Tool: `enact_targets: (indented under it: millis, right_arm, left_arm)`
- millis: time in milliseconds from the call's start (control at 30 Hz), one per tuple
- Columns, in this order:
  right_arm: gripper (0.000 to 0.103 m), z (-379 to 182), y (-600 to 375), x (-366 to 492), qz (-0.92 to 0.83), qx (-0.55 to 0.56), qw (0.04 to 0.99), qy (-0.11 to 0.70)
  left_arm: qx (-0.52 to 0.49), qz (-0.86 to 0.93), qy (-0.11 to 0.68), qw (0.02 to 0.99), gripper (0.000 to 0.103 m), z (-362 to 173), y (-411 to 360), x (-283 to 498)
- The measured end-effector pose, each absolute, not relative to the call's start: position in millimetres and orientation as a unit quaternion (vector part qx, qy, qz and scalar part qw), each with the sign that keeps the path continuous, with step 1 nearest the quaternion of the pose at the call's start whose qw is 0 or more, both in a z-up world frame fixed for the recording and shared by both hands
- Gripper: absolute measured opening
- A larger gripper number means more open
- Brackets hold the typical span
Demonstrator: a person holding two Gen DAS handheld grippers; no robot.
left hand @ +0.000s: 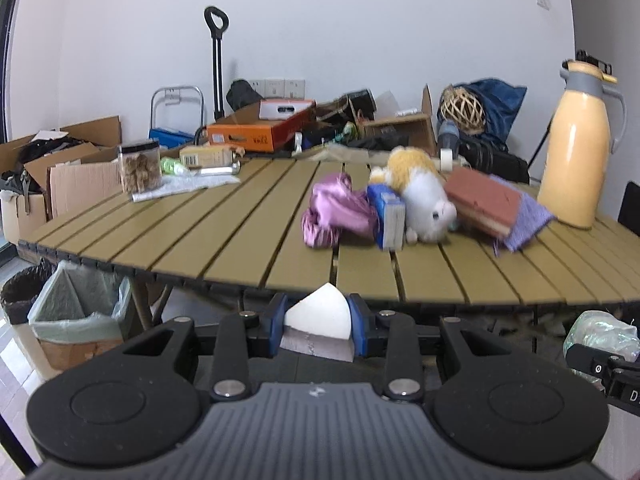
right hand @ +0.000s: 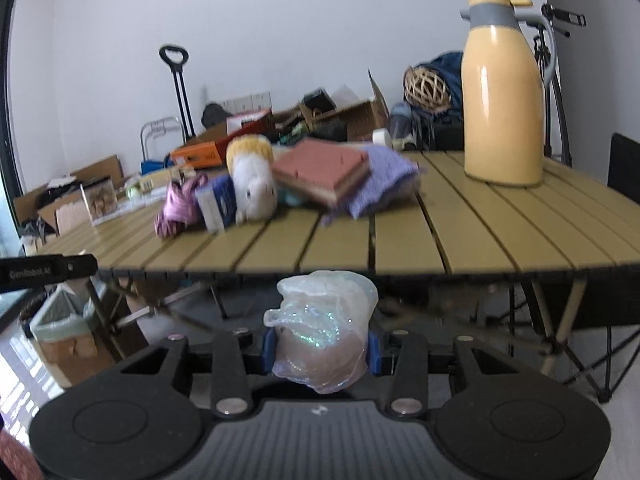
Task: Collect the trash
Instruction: 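Carry the white sponge and plastic bag down over the black bin with both tools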
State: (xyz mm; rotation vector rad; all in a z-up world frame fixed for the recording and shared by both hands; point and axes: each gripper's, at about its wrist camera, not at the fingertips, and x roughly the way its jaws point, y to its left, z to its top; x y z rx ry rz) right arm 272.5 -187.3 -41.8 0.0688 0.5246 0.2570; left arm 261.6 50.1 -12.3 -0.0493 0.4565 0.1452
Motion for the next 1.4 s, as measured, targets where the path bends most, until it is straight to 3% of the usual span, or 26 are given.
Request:
enact_targets:
  millis: [767, 1000, 1400]
  right_arm:
    - [0.041, -115, -210, 265, 0.069, -0.018, 0.930, 0.360]
    - [0.041, -129, -217, 272, 0.058, -0.015, 0.922, 0.383]
    - [0.041, -135, -213, 278, 0.064, -0.020, 0.915, 0.398]
  left_arm:
    - [0.037, 0.062, 0.364, 0.929, 0.033, -103, 48, 251]
    - [0.010, 0.055, 0.434, 0.899, 0.033, -126, 60, 265]
    - [-0.023, 0.051, 0.484, 0.873, 0.033, -137, 59, 289]
